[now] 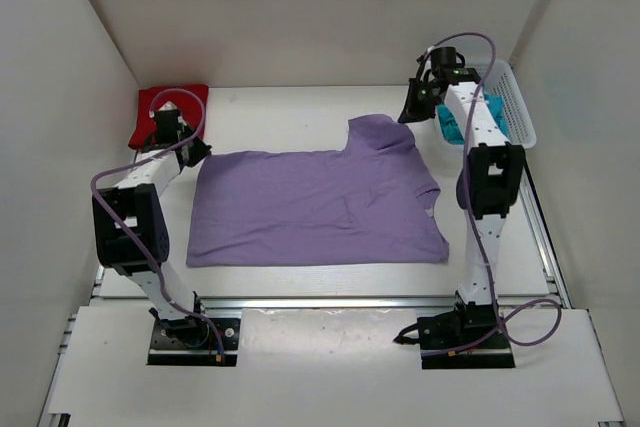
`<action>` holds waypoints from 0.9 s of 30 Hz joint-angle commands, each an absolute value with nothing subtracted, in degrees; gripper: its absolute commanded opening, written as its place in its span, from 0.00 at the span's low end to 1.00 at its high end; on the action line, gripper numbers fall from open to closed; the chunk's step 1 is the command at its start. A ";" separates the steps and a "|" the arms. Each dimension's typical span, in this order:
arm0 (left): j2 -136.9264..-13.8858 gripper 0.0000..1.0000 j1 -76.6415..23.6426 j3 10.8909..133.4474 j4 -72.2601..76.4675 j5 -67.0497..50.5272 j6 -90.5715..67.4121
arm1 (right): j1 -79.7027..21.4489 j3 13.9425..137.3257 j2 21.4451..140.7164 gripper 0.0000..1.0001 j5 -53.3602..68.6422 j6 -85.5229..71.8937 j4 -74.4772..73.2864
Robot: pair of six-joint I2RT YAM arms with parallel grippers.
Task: Fold and stack the t-shirts
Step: Grap the side of the flattened tshirt furthest away from the robot with both arms, then fold the other side of the tshirt into a rectangle
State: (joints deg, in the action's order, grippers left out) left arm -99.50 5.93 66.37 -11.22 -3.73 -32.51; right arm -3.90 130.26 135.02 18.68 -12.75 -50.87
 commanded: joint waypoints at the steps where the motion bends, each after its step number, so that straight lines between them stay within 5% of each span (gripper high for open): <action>1: -93.44 0.00 6.68 64.17 -10.46 -6.76 -32.70 | -4.14 118.53 120.89 0.00 19.07 -8.70 -53.27; 10: -86.23 0.00 10.98 56.70 -11.16 -10.63 -32.08 | -6.50 81.95 95.22 0.00 13.10 -11.60 -41.50; 27: -78.48 0.00 17.49 48.52 -12.48 -14.94 -34.72 | -2.37 48.80 65.75 0.00 9.32 -13.80 -36.30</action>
